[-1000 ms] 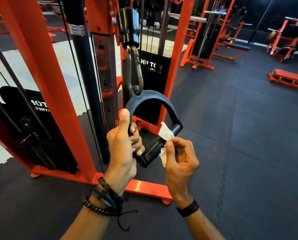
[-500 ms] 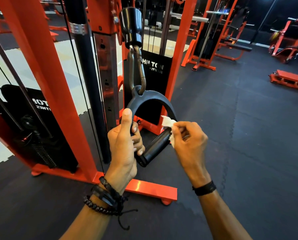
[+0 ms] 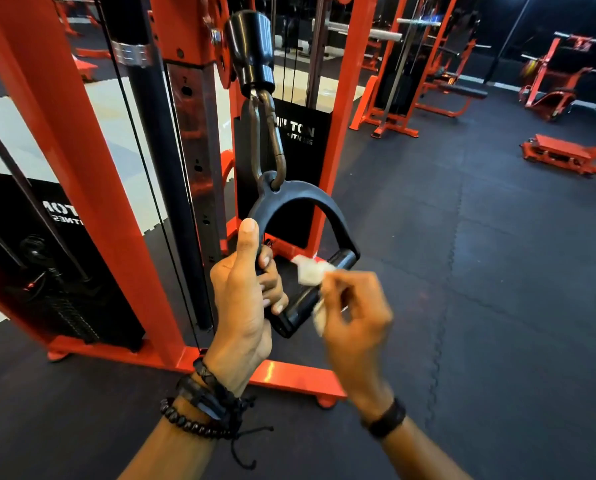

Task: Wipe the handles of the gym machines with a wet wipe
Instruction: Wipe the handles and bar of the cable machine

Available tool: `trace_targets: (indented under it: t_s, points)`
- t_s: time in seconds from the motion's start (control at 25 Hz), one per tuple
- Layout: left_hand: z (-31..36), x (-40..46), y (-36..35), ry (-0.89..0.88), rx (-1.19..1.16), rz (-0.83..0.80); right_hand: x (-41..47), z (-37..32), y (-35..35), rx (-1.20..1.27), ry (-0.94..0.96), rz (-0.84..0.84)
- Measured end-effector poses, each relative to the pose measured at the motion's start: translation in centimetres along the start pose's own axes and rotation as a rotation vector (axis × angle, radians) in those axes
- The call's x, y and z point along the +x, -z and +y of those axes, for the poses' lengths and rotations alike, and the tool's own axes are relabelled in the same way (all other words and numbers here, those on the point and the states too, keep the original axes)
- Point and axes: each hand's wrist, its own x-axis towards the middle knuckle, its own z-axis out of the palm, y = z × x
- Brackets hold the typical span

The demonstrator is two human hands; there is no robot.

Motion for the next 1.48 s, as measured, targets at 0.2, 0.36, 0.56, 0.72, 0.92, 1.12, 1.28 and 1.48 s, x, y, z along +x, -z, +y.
trace_targets:
  t_s: [0.2,0.36,0.56,0.72,0.92,1.12,1.28,1.48]
  points:
    - [-0.1,-0.1,0.1,0.004,-0.027,-0.013,-0.9,0.5,-0.9,0.187,-0.152,0.045]
    - [-0.1,-0.3,-0.3,0.012,-0.011,-0.018,3.2,2.3,-1.1,0.341,-0.405,0.261]
    - [0.0,0.0,0.2,-0.001,-0.005,-0.018,-5.1,-1.7,-1.3,0.273,-0.191,0.01]
    - [-0.3,-0.1,-0.2,-0.021,0.021,-0.03,0.1,-2.4,-1.4,-0.08,0.037,-0.085]
    - [-0.1,-0.1,0.1,-0.016,0.025,-0.014,1.2,-2.2,0.1,-0.063,0.048,-0.08]
    - [0.4,-0.4,0.2,0.003,0.011,-0.01,-2.9,-1.6,1.0,-0.033,0.12,-0.119]
    - [0.4,-0.6,-0.1,0.016,-0.006,-0.025,3.4,2.1,0.2,0.015,-0.188,0.127]
    - [0.6,-0.3,0.7,0.019,0.007,-0.018,-4.8,-2.0,-0.7,0.227,-0.123,-0.11]
